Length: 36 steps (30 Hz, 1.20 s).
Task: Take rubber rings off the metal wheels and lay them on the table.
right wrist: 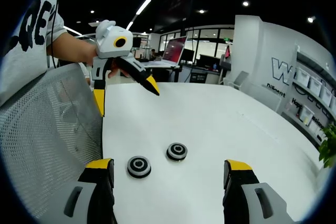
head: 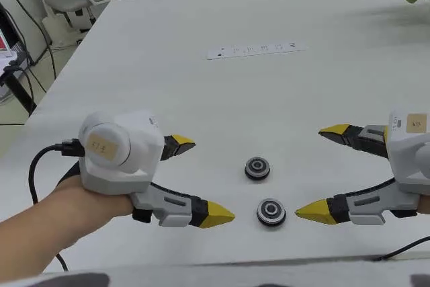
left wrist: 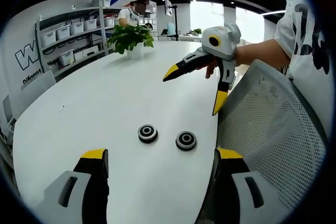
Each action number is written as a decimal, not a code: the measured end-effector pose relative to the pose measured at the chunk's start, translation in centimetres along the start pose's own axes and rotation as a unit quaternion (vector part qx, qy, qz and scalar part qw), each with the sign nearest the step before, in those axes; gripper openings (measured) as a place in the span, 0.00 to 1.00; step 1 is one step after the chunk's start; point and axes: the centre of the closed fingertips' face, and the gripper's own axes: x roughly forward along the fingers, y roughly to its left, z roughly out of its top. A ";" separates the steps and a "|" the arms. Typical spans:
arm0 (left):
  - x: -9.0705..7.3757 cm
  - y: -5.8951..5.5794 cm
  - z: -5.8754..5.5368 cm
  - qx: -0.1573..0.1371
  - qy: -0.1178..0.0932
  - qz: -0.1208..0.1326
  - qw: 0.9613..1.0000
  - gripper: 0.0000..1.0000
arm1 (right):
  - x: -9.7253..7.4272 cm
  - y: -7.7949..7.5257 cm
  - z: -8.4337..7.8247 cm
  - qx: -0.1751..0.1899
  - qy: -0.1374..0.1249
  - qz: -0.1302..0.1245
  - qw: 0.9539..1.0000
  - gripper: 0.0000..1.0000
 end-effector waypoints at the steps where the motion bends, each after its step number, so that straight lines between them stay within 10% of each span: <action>1: 0.1 0.0 0.0 0.003 0.001 -0.001 1.000 0.79 | 0.1 0.0 -0.1 0.000 0.001 0.001 1.000 0.84; 36: 4.1 -2.0 -0.1 0.018 0.009 -0.060 0.998 0.63 | 2.1 1.8 -2.6 -0.010 0.018 0.044 0.999 0.64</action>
